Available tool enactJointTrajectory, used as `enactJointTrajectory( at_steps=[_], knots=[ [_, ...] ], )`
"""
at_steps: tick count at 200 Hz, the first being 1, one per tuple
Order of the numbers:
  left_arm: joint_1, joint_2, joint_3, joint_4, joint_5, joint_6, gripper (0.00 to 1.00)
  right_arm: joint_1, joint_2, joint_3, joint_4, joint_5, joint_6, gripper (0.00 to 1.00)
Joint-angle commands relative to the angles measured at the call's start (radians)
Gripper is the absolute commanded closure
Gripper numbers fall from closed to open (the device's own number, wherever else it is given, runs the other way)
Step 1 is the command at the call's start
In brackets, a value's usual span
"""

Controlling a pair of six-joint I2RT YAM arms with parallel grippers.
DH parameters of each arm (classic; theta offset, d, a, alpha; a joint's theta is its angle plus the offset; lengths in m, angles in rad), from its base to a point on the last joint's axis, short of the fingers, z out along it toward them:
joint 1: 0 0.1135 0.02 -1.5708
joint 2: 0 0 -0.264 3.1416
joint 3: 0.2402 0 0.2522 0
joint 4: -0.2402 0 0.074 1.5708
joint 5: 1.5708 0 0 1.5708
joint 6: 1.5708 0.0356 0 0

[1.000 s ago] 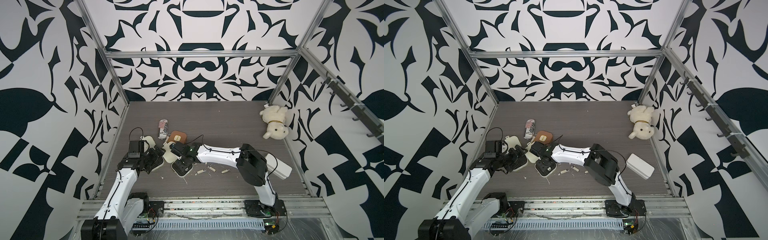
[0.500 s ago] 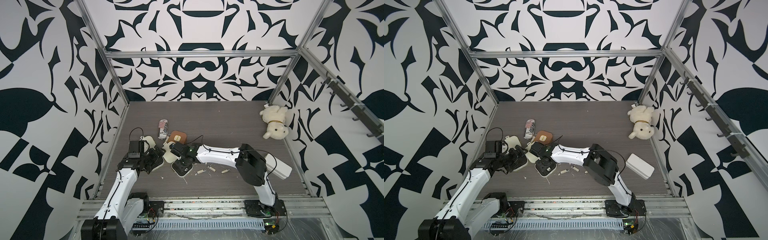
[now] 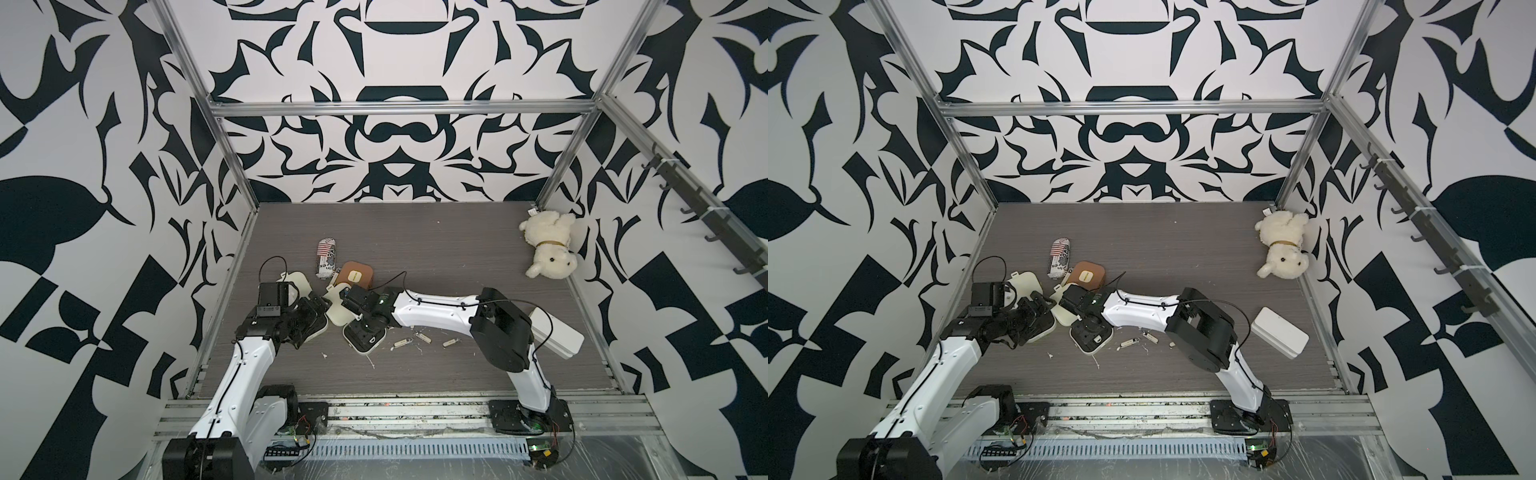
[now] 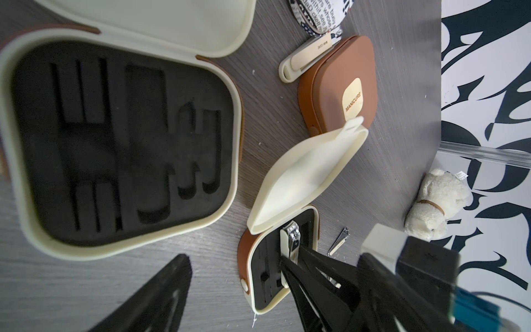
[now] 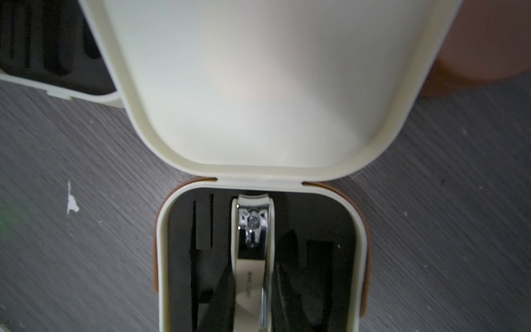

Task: Organize nail clipper sets
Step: Place the nail clipper in the storage box.

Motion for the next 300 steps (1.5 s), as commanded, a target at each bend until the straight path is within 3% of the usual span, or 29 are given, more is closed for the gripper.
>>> enactJointTrajectory(
  at_steps=[1,203,288,300],
  knots=[
    [0.005,0.002,-0.015,-0.008,0.013,0.012,0.06,0.009,0.001,-0.007,0.015,0.005,0.014,0.96],
    [0.004,0.028,-0.028,0.021,0.032,0.01,0.07,0.037,0.035,0.01,-0.084,0.03,0.1,0.98],
    [-0.033,-0.074,-0.17,0.081,0.064,-0.085,0.14,0.038,0.034,0.036,-0.088,0.033,0.139,0.99],
    [-0.04,-0.081,-0.182,0.09,0.064,-0.093,0.2,0.038,0.033,0.046,-0.09,0.036,0.139,0.99]
  ],
)
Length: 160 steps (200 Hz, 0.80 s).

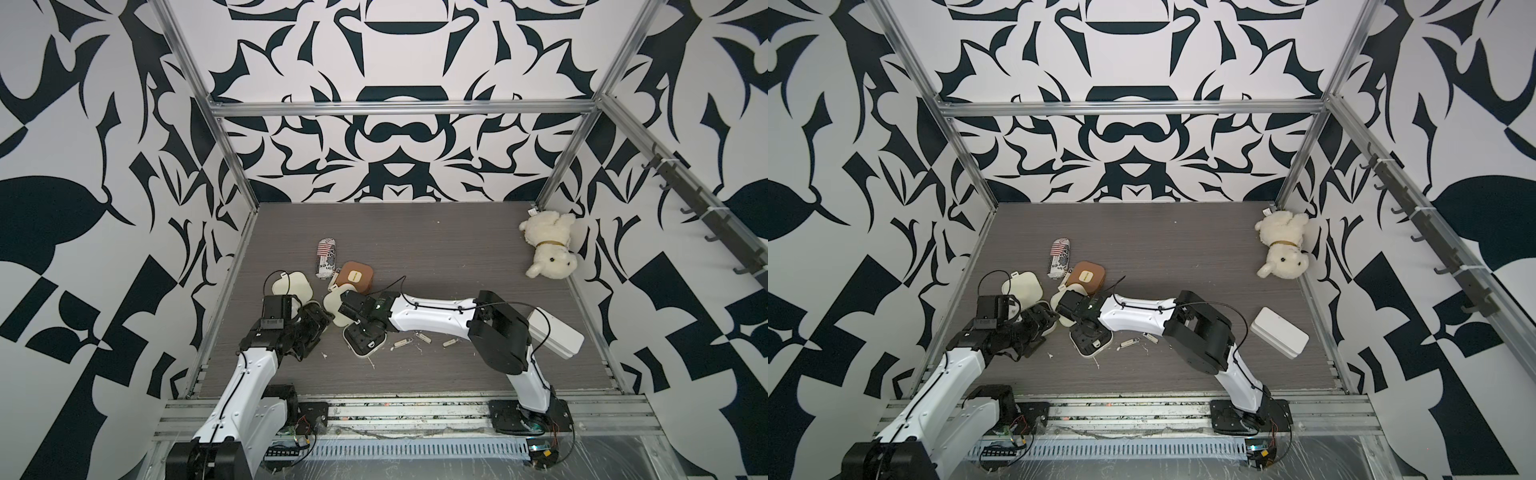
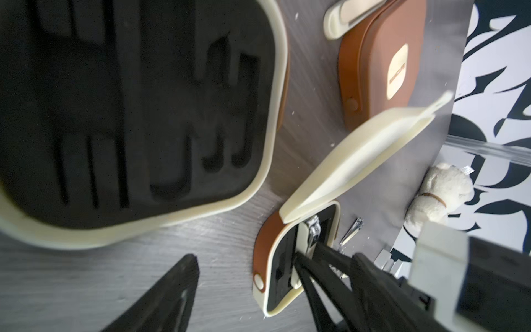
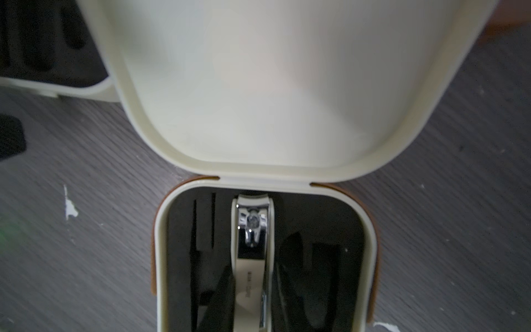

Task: Organize nail clipper sets
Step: Place the nail clipper in the storage box.

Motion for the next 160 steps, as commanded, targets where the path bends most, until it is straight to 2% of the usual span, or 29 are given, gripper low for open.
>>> enactJointTrajectory(
  at_steps=[1,160],
  knots=[
    [-0.014,-0.02,-0.025,0.029,0.015,-0.031,0.2,0.008,0.019,0.028,-0.052,0.005,0.025,0.99],
    [-0.034,-0.017,-0.036,0.054,0.025,-0.037,0.23,0.016,-0.014,0.066,-0.049,0.034,0.072,0.99]
  ],
)
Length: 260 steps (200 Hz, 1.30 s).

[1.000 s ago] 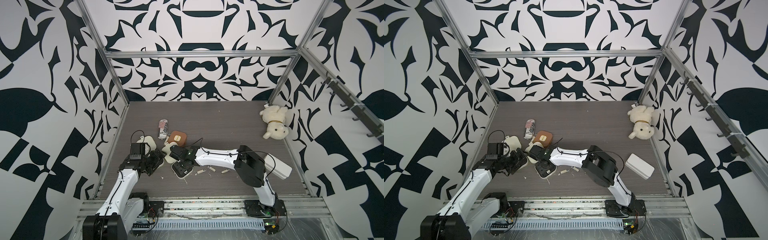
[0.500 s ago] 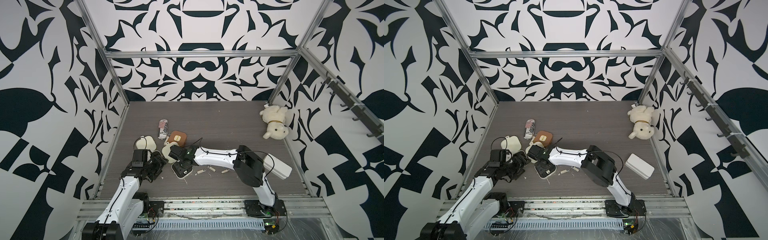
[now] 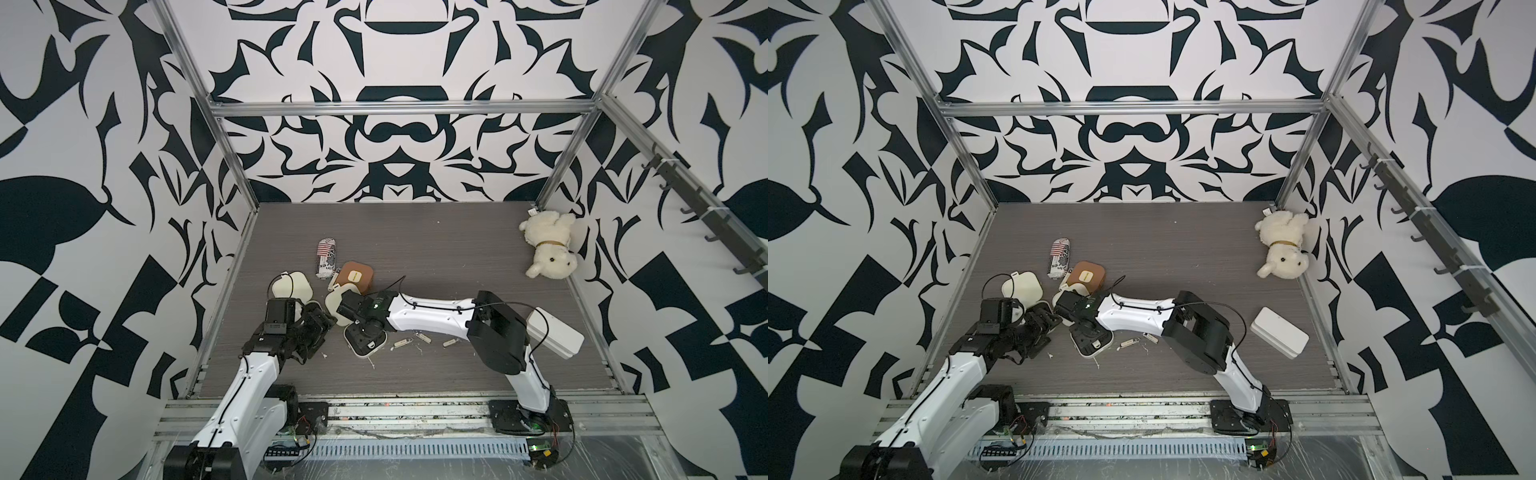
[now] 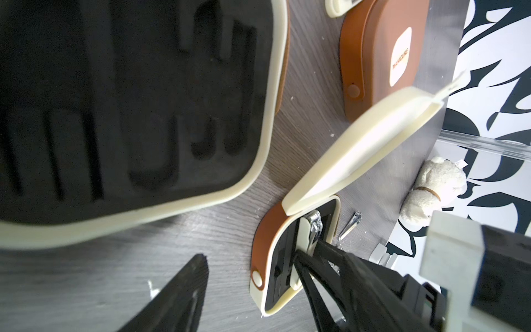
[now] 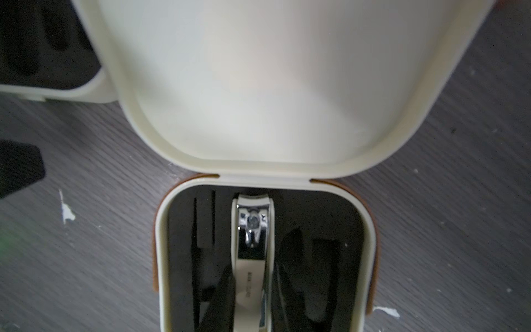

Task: Organize nail clipper sets
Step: Place the nail clipper in the storage box.

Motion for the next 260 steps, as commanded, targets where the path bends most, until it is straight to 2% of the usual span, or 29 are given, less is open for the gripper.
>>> enactJointTrajectory(
  at_steps=[1,154,260],
  knots=[
    [-0.004,-0.004,-0.011,0.009,0.018,0.003,0.23,0.009,-0.021,0.037,-0.001,0.02,0.021,0.99],
    [-0.003,0.016,-0.006,0.019,0.021,0.007,0.24,0.009,0.048,-0.026,0.025,0.018,0.037,1.0],
    [-0.009,0.039,0.018,0.018,0.013,0.01,0.27,0.009,0.005,-0.105,-0.014,-0.033,0.009,1.0]
  ],
)
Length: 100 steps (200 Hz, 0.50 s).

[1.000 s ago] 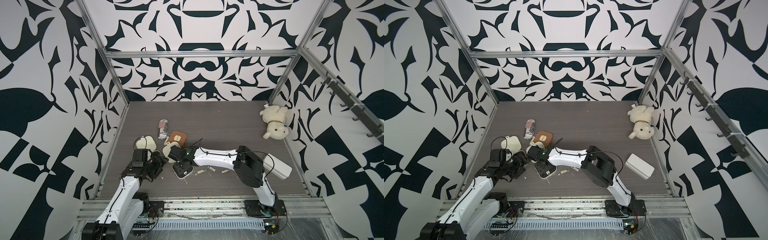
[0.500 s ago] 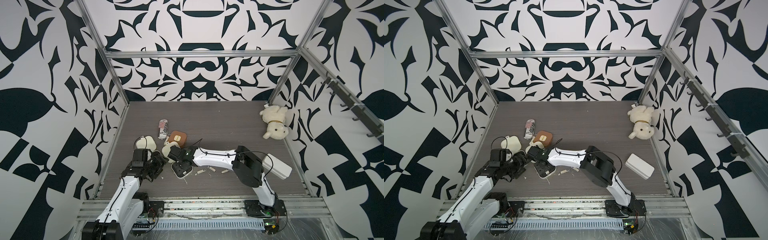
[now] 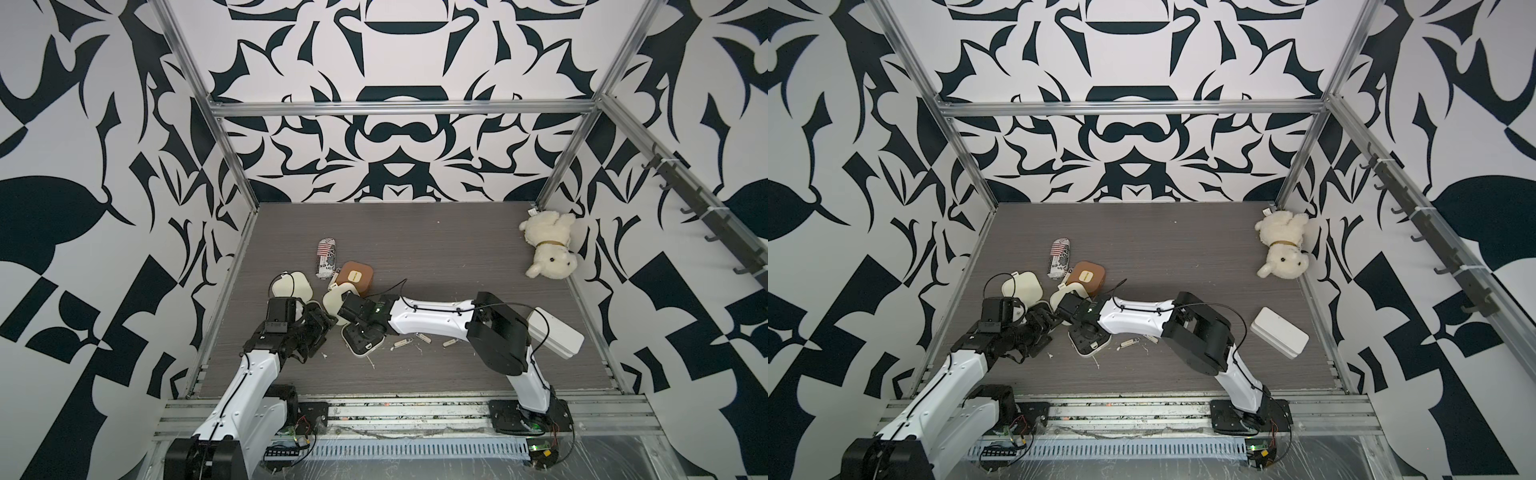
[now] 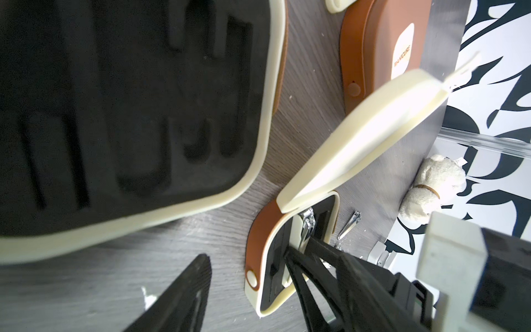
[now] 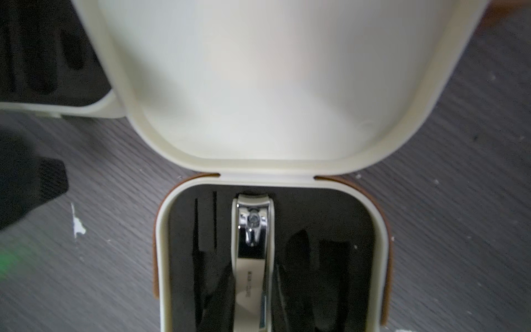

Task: Organize nail clipper sets
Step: Place the nail clipper in the storage box.

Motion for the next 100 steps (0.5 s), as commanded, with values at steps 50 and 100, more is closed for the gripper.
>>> enactJointTrajectory(
  at_steps=[50,100],
  knots=[
    [-0.011,0.009,0.022,-0.002,0.001,0.01,0.27,0.005,0.034,-0.025,-0.11,-0.04,-0.001,0.89],
    [-0.013,0.015,0.027,-0.003,-0.001,0.009,0.27,-0.001,0.014,0.068,-0.136,-0.002,-0.022,0.69]
  ],
)
